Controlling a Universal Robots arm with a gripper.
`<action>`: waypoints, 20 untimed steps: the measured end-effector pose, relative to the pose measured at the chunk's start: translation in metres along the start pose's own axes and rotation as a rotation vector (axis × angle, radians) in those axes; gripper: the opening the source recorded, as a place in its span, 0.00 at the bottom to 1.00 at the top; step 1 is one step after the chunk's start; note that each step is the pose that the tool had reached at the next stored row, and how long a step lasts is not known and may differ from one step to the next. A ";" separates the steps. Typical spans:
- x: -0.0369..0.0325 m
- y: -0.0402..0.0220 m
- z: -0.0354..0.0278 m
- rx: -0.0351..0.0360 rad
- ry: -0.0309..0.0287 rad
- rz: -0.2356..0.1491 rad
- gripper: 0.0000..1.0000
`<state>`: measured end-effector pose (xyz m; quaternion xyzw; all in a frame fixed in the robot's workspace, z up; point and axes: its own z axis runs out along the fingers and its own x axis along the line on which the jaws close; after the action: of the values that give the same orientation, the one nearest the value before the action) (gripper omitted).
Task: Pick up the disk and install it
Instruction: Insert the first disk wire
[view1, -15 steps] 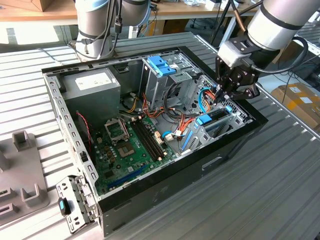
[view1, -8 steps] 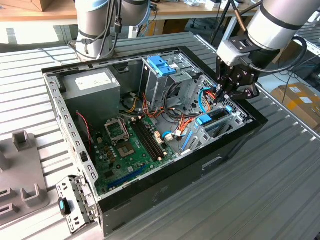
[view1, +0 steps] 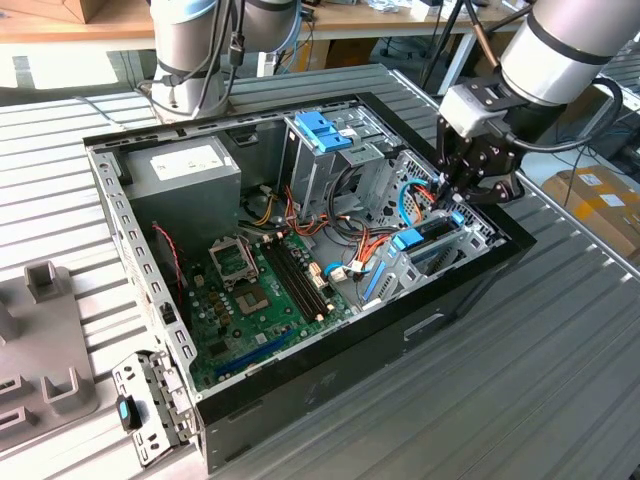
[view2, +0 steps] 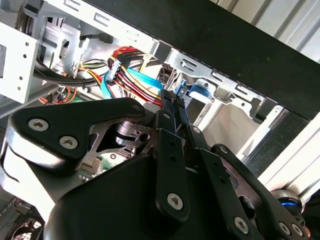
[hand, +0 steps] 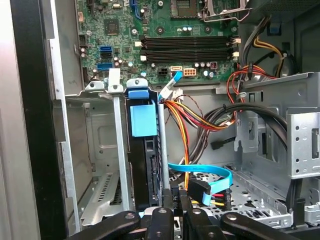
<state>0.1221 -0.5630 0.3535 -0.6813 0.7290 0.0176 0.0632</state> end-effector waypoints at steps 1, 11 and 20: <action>0.0007 0.0000 0.0001 -0.0001 -0.0001 0.000 0.17; 0.0022 0.0012 0.0024 -0.0001 0.0000 0.000 0.17; 0.0030 0.0046 0.0039 -0.0001 0.0001 0.000 0.17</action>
<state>0.1176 -0.5652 0.3490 -0.6815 0.7289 0.0176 0.0632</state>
